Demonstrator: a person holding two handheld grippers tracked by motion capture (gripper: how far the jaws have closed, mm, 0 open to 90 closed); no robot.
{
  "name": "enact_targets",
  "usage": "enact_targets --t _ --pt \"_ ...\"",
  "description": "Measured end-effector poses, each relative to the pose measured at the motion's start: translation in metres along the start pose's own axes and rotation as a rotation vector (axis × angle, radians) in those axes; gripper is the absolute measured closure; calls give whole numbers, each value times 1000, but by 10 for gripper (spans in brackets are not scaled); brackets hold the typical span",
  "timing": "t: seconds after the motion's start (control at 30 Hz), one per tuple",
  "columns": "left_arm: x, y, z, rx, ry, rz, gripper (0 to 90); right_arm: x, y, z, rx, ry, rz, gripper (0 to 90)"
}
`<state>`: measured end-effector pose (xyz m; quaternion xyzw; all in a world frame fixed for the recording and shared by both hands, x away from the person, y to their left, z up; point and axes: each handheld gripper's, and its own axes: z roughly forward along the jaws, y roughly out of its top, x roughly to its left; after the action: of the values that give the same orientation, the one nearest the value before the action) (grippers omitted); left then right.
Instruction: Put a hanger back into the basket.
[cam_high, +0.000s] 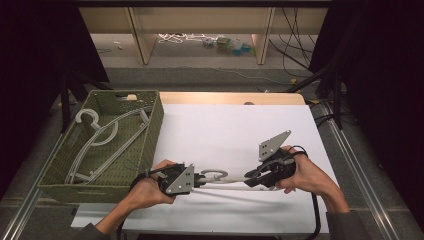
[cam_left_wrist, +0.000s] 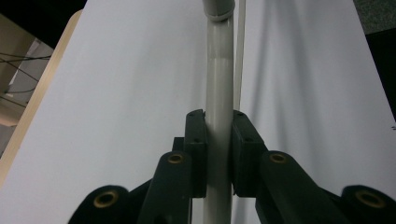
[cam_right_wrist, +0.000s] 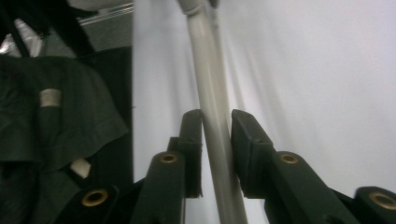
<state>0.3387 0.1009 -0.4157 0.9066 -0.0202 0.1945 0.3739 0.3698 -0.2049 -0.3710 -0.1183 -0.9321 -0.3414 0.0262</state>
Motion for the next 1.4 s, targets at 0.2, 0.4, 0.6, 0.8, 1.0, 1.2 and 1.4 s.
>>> enact_targets --t 0.2,0.4,0.6,0.8,1.0,1.2,1.4 --pt "5 -5 -3 44 35 -131 796 -3 3 -6 -46 -133 104 437" --pt "12 -10 -11 43 53 -262 795 0 3 -14 -121 -292 173 272" --pt "18 -16 -22 20 72 -397 795 14 2 -21 -232 -386 192 260" --pt "24 -19 -38 -31 98 -502 796 26 -2 -22 -357 -488 223 220" --pt "24 -14 -61 -95 139 -550 796 35 -16 -15 -376 -534 238 195" --pt "26 -7 -87 -133 150 -574 796 42 -28 -11 -404 -547 256 177" --pt "32 5 -113 -148 138 -590 795 50 -36 -6 -401 -540 259 182"
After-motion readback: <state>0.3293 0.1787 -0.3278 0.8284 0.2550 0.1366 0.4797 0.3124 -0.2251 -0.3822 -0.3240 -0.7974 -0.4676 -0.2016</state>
